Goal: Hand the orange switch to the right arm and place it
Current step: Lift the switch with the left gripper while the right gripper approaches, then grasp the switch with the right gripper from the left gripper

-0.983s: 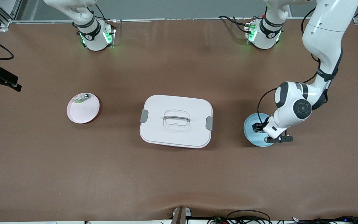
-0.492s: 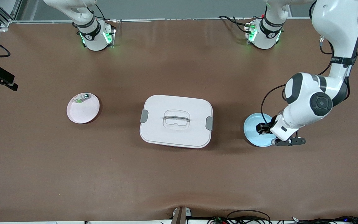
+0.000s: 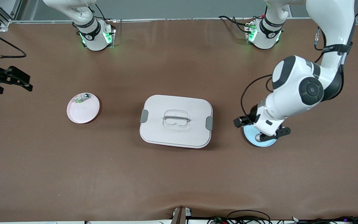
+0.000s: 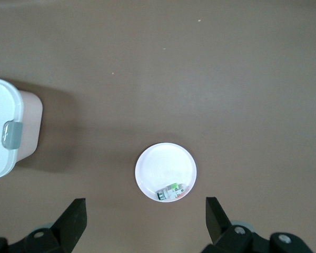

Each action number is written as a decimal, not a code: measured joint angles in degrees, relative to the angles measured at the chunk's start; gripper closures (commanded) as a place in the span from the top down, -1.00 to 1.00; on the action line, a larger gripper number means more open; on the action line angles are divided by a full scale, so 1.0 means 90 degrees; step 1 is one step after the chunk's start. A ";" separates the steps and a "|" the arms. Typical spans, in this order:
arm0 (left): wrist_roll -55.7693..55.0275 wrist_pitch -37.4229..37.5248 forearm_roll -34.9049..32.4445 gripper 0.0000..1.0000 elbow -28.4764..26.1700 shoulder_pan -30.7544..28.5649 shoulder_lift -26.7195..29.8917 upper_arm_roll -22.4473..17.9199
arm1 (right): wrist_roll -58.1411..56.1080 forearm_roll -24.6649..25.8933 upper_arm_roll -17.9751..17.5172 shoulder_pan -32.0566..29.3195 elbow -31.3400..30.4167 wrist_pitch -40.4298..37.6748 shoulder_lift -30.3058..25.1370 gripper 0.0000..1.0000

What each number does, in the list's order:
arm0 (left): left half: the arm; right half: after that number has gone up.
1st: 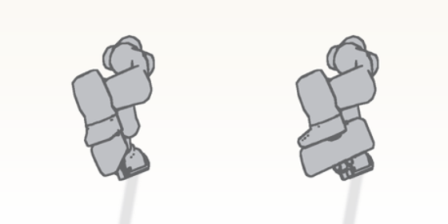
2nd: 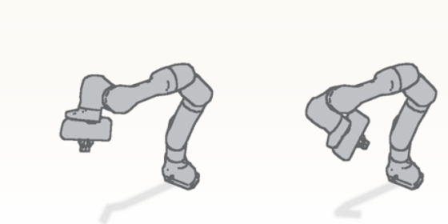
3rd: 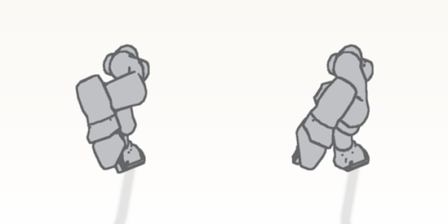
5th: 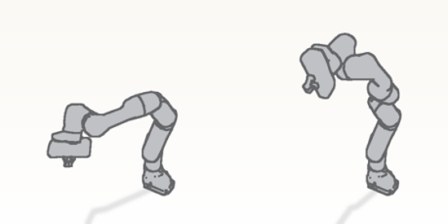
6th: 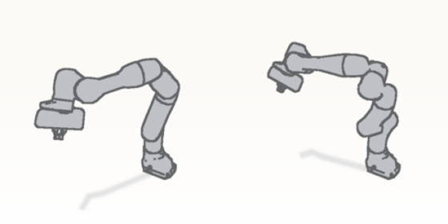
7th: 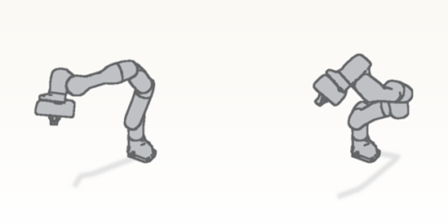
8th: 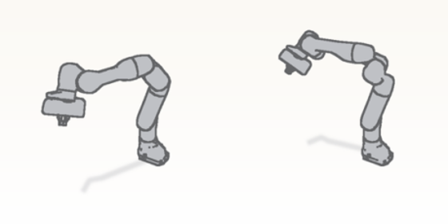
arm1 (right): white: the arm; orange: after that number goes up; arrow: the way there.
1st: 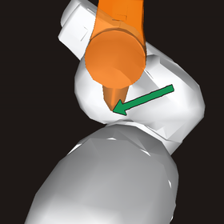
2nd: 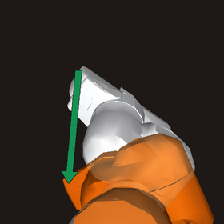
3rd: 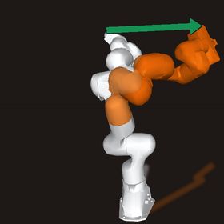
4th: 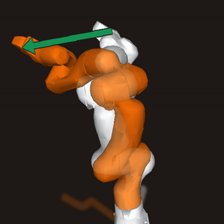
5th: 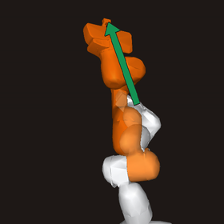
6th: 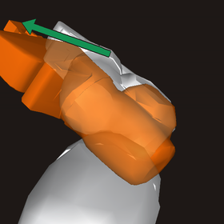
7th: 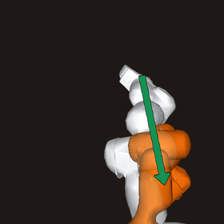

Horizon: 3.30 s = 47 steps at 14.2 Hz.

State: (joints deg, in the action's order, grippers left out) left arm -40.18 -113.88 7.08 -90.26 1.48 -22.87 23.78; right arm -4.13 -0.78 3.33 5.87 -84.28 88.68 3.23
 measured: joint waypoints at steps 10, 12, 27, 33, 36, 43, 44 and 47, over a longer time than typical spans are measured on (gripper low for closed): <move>-0.3537 -0.0108 0.1189 -1.00 0.1189 0.1093 -0.0437 0.0551 | 0.2401 -0.0452 -0.0065 0.1906 -0.0020 -0.0318 0.0047 1.00; -0.3879 -0.0300 0.1492 -1.00 0.1285 0.1208 -0.0523 0.0551 | 0.2666 -0.0964 -0.0061 0.1968 -0.0191 0.0053 0.0044 1.00; -0.5573 -0.1183 0.2371 -1.00 0.1351 0.1918 -0.0704 0.0558 | 0.2739 -0.4012 -0.0052 0.3019 -0.3890 0.5617 -0.1170 1.00; -0.5775 -0.1333 0.2626 -1.00 0.1381 0.2112 -0.0744 0.0558 | 0.3174 -0.4021 -0.0050 0.3260 -0.3956 0.5832 -0.1158 1.00; -0.5849 -0.1379 0.2628 -1.00 0.1386 0.2157 -0.0757 0.0558 | 0.3217 -0.4022 -0.0050 0.3287 -0.3964 0.5832 -0.1084 1.00; -0.5996 -0.1474 0.2628 -1.00 0.1389 0.2239 -0.0838 0.0558 | 0.3731 -0.4026 -0.0052 0.3511 -0.3930 0.5889 -0.0915 1.00; -0.5999 -0.1474 0.2629 -1.00 0.1390 0.2240 -0.0838 0.0558 | 0.3751 -0.4026 -0.0052 0.3529 -0.3929 0.5895 -0.0900 1.00; -0.5999 -0.1519 0.2629 -1.00 0.1392 0.2252 -0.0841 0.0558 | 0.3761 -0.4027 -0.0046 0.3530 -0.3921 0.5896 -0.0865 1.00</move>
State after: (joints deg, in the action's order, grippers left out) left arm -94.18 -127.55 30.73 -77.73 21.75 -30.44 28.81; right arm 29.72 -37.02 2.91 37.65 -119.57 141.74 -4.56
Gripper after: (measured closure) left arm 0.278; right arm 0.000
